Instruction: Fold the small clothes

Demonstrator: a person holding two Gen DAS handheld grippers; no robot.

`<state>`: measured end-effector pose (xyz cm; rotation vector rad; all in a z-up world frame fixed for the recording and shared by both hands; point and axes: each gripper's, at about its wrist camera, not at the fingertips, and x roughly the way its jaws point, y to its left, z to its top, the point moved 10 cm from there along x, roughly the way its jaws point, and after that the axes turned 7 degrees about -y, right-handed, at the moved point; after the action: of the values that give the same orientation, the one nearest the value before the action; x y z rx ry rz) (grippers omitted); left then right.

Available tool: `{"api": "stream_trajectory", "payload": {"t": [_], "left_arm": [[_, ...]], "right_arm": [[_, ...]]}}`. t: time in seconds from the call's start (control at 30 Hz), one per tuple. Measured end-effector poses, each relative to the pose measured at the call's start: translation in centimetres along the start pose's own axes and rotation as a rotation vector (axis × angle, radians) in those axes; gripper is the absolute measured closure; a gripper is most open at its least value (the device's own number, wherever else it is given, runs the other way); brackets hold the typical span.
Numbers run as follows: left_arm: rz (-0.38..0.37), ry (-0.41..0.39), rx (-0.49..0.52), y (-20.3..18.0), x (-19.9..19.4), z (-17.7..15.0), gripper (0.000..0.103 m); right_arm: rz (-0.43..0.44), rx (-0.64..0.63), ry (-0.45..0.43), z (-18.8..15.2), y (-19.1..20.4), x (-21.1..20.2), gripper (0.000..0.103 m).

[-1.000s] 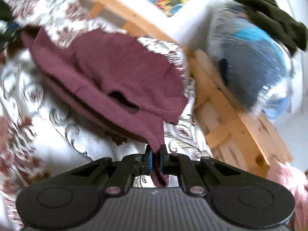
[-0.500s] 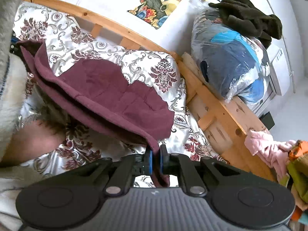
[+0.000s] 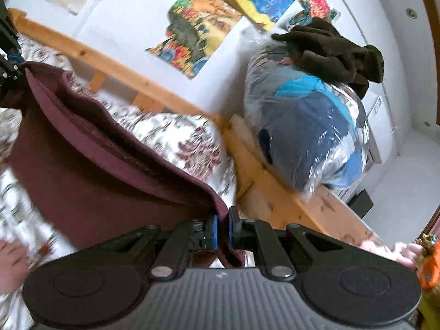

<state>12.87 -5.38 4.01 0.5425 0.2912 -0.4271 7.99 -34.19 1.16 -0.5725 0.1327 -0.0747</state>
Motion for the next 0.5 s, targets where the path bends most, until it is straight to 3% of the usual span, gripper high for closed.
{"api": "stream_trajectory", "payload": {"t": [0.23,0.33,0.5], "left_arm": [[0.038,0.121,-0.036,2.2,9.5,-0.1,0.097],[0.049,0.190,-0.068,2.5,13.4,-2.0,0.096],[0.042,0.311,-0.203,2.9,19.6,-5.7,0.096]], "right_arm": [[-0.015,0.000,-0.020,-0.3,0.9,9.6,0.094],[0.003,0.005,-0.011,-0.8,1.7,13.3,0.094],[0.042,0.009,0.024,-2.7,3.4,18.2,0.093]]}}
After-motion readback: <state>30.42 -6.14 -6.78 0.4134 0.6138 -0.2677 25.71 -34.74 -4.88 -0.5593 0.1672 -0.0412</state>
